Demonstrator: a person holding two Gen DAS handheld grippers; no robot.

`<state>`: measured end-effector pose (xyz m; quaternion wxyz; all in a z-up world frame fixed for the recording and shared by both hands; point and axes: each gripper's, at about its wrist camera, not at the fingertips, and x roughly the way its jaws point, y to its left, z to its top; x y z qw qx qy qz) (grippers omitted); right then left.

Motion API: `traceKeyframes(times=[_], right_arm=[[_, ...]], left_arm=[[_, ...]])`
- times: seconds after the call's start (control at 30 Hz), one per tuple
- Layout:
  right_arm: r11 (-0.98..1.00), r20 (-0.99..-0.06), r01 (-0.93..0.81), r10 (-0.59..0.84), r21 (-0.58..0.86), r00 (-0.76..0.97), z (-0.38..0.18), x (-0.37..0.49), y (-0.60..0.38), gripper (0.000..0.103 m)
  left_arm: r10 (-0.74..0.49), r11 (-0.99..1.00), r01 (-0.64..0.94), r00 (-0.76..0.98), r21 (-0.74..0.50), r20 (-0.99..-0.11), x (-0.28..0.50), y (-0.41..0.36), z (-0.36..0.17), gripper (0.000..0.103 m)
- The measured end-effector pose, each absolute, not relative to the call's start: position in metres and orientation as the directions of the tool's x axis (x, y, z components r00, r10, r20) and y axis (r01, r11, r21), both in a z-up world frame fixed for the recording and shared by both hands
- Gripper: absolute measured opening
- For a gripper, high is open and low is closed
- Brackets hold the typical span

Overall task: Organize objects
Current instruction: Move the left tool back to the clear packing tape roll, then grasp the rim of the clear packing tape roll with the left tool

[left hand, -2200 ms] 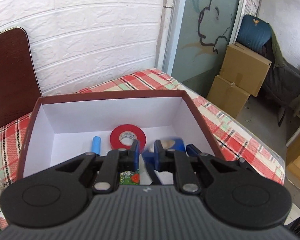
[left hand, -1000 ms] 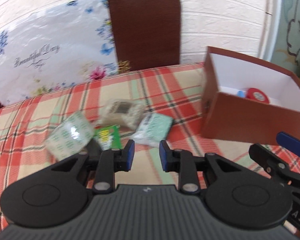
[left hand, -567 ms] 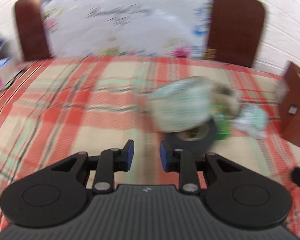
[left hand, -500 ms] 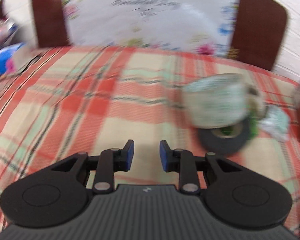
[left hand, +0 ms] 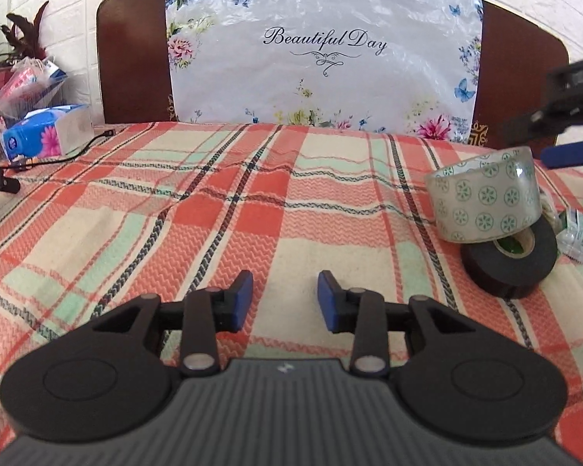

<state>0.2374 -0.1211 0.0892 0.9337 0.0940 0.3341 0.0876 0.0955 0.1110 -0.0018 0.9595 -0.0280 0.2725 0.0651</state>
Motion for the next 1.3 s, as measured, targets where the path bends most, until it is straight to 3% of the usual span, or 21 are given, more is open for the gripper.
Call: traceKeyframes(times=[0.07, 0.17, 0.43, 0.63, 0.7, 0.73, 0.77, 0.83, 0.9, 0.97, 1.03, 1.1, 1.13, 1.17, 1.23, 1.3], right_arm=[[0.97, -0.665, -0.084, 0.218, 0.227, 0.714, 0.079, 0.257, -0.118, 0.035], [0.969, -0.684, -0.066, 0.215, 0.237, 0.697, 0.074, 0.253, -0.121, 0.018], [0.928, -0.582, -0.047, 0.271, 0.37, 0.767, 0.099, 0.173, -0.162, 0.017], [0.969, -0.589, -0.001, 0.15, 0.245, 0.794, 0.097, 0.09, -0.195, 0.017], [0.978, -0.62, 0.017, 0.119, 0.209, 0.775, 0.078, 0.075, -0.203, 0.02], [0.979, -0.64, 0.033, 0.107, 0.202, 0.761, 0.069, 0.069, -0.207, 0.026], [0.978, -0.647, 0.043, 0.102, 0.205, 0.755, 0.061, 0.061, -0.212, 0.042], [0.971, -0.63, 0.009, 0.148, 0.24, 0.763, 0.054, 0.043, -0.219, 0.045], [0.966, -0.598, -0.056, 0.202, 0.253, 0.776, 0.054, 0.029, -0.219, 0.055], [0.975, -0.574, -0.115, 0.205, 0.189, 0.793, 0.057, 0.017, -0.211, 0.08], [0.982, -0.572, -0.149, 0.187, 0.114, 0.799, 0.056, 0.012, -0.202, 0.089], [0.985, -0.582, -0.162, 0.17, 0.065, 0.796, 0.053, 0.015, -0.194, 0.089], [0.985, -0.59, -0.167, 0.166, 0.054, 0.79, 0.05, 0.018, -0.192, 0.088], [0.985, -0.597, -0.17, 0.162, 0.043, 0.785, 0.046, 0.023, -0.192, 0.087], [0.986, -0.607, -0.168, 0.142, 0.015, 0.782, 0.038, 0.032, -0.192, 0.08], [0.983, -0.608, -0.181, 0.16, 0.027, 0.778, 0.034, 0.038, -0.193, 0.08]], left_arm=[[0.105, 0.99, -0.138, 0.844, -0.025, -0.525, 0.096, 0.112, -0.002, 0.04], [0.094, 0.99, -0.135, 0.847, -0.042, -0.524, 0.096, 0.113, -0.003, 0.041], [0.087, 0.99, -0.132, 0.847, -0.05, -0.525, 0.097, 0.115, -0.002, 0.042], [0.118, 0.991, -0.137, 0.826, 0.007, -0.551, 0.099, 0.105, 0.003, 0.042], [0.042, 0.99, -0.112, 0.803, -0.081, -0.594, 0.095, 0.098, 0.015, 0.04], [-0.054, 0.984, -0.059, 0.801, -0.169, -0.596, 0.089, 0.09, 0.025, 0.041], [-0.108, 0.983, -0.003, 0.8, -0.185, -0.59, 0.084, 0.075, 0.035, 0.041], [-0.167, 0.986, 0.128, 0.799, -0.109, -0.578, 0.072, 0.034, 0.055, 0.041], [-0.25, 0.965, 0.244, 0.767, -0.092, -0.591, 0.065, 0.001, 0.067, 0.041], [-0.293, 0.948, 0.305, 0.719, -0.093, -0.631, 0.066, -0.025, 0.068, 0.042], [-0.287, 0.939, 0.338, 0.682, -0.058, -0.673, 0.069, -0.049, 0.058, 0.042], [-0.262, 0.936, 0.352, 0.683, -0.007, -0.682, 0.067, -0.063, 0.049, 0.042], [-0.257, 0.929, 0.37, 0.67, 0.013, -0.696, 0.069, -0.068, 0.046, 0.034], [-0.265, 0.922, 0.387, 0.64, 0.005, -0.721, 0.071, -0.071, 0.042, 0.015], [-0.268, 0.92, 0.391, 0.618, -0.007, -0.739, 0.072, -0.073, 0.038, 0.011], [-0.236, 0.919, 0.392, 0.642, 0.048, -0.73, 0.069, -0.079, 0.041, 0.011]])
